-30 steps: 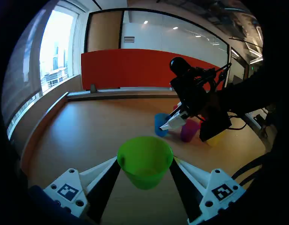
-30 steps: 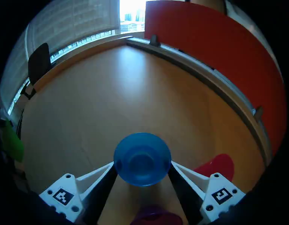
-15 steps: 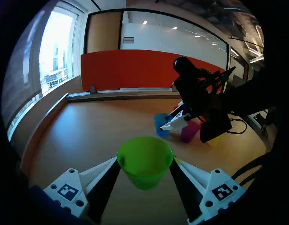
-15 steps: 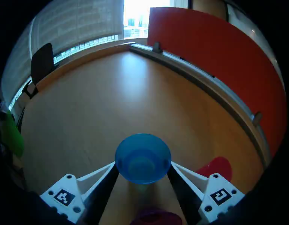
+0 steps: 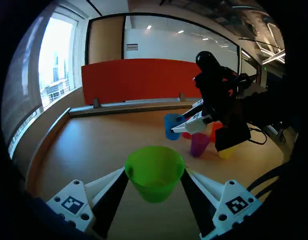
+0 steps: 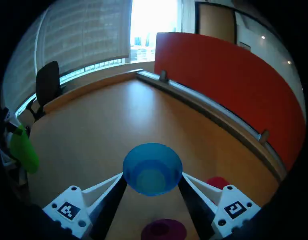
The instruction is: Pour water
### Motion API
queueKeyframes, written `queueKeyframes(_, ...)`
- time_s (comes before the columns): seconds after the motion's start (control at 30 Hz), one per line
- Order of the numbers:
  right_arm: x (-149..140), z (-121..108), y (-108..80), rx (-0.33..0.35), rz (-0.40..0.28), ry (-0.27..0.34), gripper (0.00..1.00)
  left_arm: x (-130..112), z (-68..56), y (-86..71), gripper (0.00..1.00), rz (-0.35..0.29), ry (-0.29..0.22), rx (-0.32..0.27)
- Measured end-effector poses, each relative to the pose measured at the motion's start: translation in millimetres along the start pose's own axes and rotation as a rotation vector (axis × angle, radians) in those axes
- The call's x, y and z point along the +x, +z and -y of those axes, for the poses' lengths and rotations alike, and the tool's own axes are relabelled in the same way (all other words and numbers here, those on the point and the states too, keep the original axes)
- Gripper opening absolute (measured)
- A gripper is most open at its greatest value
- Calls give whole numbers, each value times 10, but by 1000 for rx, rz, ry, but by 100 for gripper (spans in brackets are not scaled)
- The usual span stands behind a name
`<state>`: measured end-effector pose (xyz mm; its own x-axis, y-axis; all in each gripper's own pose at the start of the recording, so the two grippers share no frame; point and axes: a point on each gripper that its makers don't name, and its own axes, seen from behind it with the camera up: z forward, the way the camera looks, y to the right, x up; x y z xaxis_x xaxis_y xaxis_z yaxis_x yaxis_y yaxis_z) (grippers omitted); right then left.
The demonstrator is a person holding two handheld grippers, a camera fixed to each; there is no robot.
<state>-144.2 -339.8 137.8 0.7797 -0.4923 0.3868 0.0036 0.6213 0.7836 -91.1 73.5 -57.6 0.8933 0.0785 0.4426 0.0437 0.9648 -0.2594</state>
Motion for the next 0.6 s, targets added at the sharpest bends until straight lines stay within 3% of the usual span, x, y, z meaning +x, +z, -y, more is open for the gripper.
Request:
queueKeyframes(0.33,626,2,-726,-31,-187,2,89,335,-132,-44,87,-44,56,-25)
queueKeyframes(0.6,986,-19,-1377,-64,-316,3,89,567,-312,-103,87,-74,100,-54)
